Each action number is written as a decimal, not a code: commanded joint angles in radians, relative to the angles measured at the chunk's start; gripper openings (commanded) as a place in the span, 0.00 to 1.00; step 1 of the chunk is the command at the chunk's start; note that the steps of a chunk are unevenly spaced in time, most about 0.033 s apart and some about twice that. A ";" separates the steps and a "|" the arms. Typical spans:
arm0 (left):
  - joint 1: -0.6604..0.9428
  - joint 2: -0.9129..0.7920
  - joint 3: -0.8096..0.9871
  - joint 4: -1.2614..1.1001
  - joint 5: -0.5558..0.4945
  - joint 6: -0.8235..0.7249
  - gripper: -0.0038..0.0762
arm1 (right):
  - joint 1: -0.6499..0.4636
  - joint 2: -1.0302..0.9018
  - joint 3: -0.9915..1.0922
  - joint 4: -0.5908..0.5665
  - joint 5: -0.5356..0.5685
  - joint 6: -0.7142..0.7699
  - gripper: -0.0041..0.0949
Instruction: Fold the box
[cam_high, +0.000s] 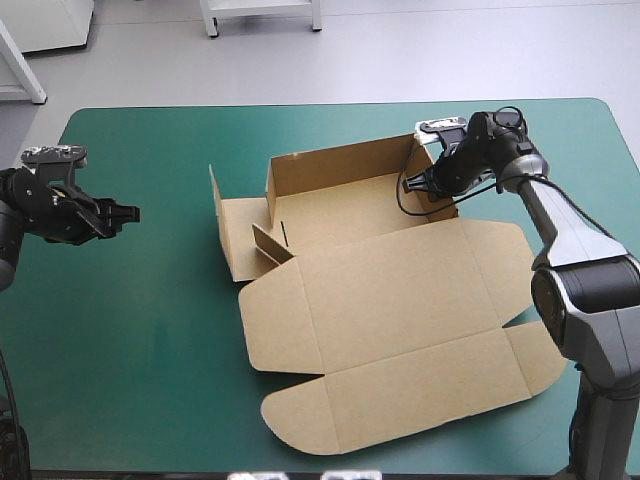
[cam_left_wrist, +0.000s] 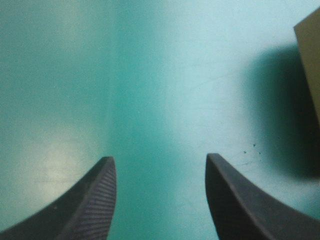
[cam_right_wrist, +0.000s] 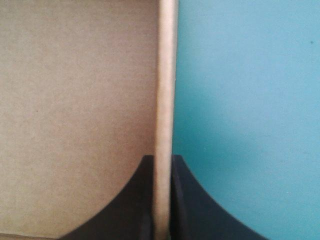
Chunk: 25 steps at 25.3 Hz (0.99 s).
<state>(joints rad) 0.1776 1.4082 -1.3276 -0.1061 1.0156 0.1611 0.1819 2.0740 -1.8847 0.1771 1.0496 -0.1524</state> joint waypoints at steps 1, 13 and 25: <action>0.002 -0.031 -0.023 -0.087 -0.090 0.050 0.53 | -0.029 -0.118 -0.032 0.081 -0.043 -0.007 0.03; 0.002 -0.018 0.134 -0.443 -0.315 0.229 0.53 | -0.194 -0.306 -0.032 0.408 -0.052 -0.161 0.03; -0.006 0.124 0.136 -1.376 -0.087 0.677 0.53 | -0.192 -0.306 -0.028 0.409 -0.039 -0.175 0.03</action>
<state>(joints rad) 0.1783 1.5440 -1.1680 -1.2567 0.8700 0.7744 -0.0060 1.8274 -1.8848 0.5270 1.0513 -0.3241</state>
